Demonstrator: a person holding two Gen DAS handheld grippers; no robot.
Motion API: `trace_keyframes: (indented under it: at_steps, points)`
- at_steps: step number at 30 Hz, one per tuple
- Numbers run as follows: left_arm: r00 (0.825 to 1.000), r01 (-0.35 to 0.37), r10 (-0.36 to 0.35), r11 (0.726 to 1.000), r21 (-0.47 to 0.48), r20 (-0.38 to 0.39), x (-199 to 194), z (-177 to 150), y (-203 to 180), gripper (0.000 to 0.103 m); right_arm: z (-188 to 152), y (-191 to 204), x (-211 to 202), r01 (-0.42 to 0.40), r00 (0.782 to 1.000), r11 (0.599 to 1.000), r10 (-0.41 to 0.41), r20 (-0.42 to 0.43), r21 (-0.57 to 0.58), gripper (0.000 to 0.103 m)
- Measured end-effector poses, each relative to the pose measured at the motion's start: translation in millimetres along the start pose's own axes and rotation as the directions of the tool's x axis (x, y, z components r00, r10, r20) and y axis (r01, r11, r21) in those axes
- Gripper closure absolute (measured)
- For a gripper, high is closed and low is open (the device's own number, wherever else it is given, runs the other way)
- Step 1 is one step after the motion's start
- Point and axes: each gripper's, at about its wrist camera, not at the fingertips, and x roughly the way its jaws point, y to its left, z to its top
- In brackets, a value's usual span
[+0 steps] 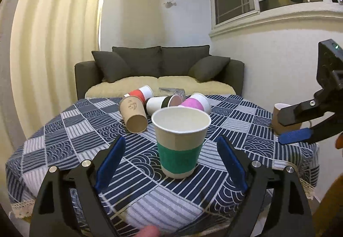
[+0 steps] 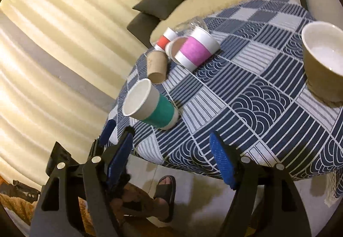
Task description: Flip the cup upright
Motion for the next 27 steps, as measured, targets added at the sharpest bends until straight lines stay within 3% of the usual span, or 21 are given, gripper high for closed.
trace_keyframes:
  at_steps: [7, 11, 18, 27]
  points:
    - [0.995, 0.093, -0.094, 0.995, -0.024, -0.023, -36.4, 36.8, 22.4, 0.018, -10.1, 21.9, -10.3, 0.014, 0.999, 0.995, -0.009, 0.048, -0.101, 0.028]
    - [0.985, 0.159, -0.163, 0.984, -0.074, -0.049, -57.9, 53.1, 42.3, 0.018, -24.4, 38.1, -16.6, 0.022, 0.997, 0.987, -0.01, 0.075, -0.156, 0.028]
    - [0.964, 0.251, -0.254, 0.967, -0.043, -0.078, -90.0, 65.2, 61.3, 0.018, -49.7, 71.4, -25.1, 0.102, 0.99, 0.959, -0.071, 0.125, -0.264, 0.028]
    - [0.952, 0.293, -0.297, 0.954, -0.059, -0.075, -122.0, 69.1, 85.9, 0.018, -70.8, 105.2, -28.9, 0.207, 0.972, 0.911, -0.149, 0.183, -0.358, 0.023]
